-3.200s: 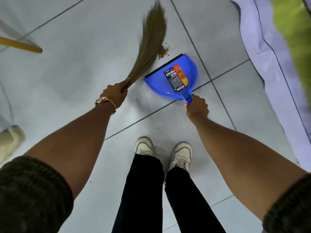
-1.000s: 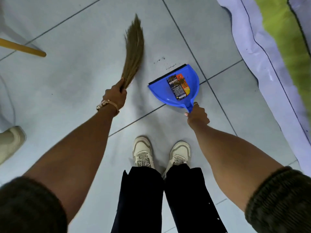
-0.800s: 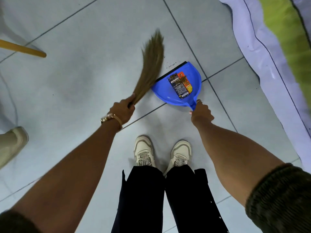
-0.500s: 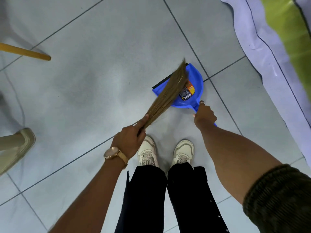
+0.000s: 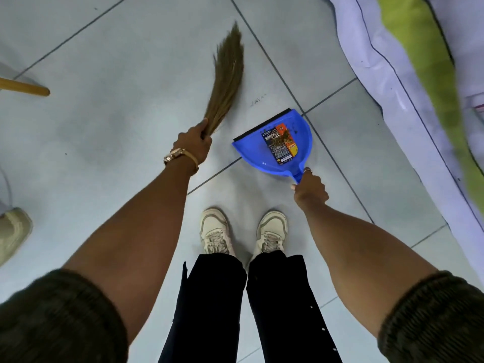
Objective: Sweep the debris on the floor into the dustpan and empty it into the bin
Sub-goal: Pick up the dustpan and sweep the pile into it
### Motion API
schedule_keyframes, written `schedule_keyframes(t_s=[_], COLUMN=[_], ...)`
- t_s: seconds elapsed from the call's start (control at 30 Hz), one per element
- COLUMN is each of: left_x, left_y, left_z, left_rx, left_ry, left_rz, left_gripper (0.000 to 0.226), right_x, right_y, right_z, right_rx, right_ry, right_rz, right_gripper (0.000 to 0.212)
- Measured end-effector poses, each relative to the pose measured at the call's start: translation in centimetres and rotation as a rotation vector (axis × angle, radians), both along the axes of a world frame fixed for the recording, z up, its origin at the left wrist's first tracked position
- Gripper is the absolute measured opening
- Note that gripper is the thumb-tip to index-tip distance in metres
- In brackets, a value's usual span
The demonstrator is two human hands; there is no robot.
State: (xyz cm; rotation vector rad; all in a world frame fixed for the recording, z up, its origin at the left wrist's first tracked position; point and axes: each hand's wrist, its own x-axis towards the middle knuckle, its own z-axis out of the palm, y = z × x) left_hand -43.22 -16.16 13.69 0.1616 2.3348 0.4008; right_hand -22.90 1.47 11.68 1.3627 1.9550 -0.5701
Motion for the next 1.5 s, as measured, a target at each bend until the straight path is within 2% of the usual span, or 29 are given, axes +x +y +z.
schedule_keyframes(t_s=[0.3,0.43,0.53,0.67,0.83,1.03,1.17,1.33,1.4,1.5], left_x=[7.2,9.6,10.2,8.6,7.7,10.9,11.9,11.2,10.0,7.7], left_y=[-1.5,-4.0,-5.7,-7.0,-6.0,-3.2,-2.8,-3.7,-4.1,-3.6], left_z=[2.0,6.0,8.4,8.0,4.9,4.7,6.2,9.6,10.4,9.6], left_rx=[-0.024,0.070,0.134,0.121,-0.053,0.064,0.098,0.137,0.123,0.080], left_ry=[-0.091,-0.041,0.072,0.178,0.000,-0.136,-0.114,0.025,0.076,0.054], left_rz=[-0.246,-0.175,-0.123,0.001,0.020,0.018,-0.048,-0.073,-0.049,0.051], left_gripper=[0.050,0.049,0.050,0.051,0.050,0.048,0.047,0.048,0.048,0.048], right_x=[-1.8,-2.4,-2.7,-2.8,-2.4,-2.2,-1.8,-1.5,-1.4,-1.1], right_y=[3.1,2.9,2.0,0.4,-0.3,-0.5,-0.3,-0.6,-0.9,-1.2], right_z=[-1.4,-1.1,-0.5,0.3,-0.1,-1.3,-1.6,-0.9,-0.9,-0.9], right_rx=[0.062,0.049,0.031,0.005,0.013,0.015,-0.003,-0.021,-0.045,-0.063], right_ry=[0.040,0.035,0.040,0.028,0.028,0.017,0.012,0.018,0.019,0.000], right_rz=[0.076,0.118,0.170,0.186,0.139,0.141,0.129,0.103,0.083,0.068], right_gripper=[0.037,0.038,0.042,0.048,0.045,0.060,0.064,0.061,0.062,0.063])
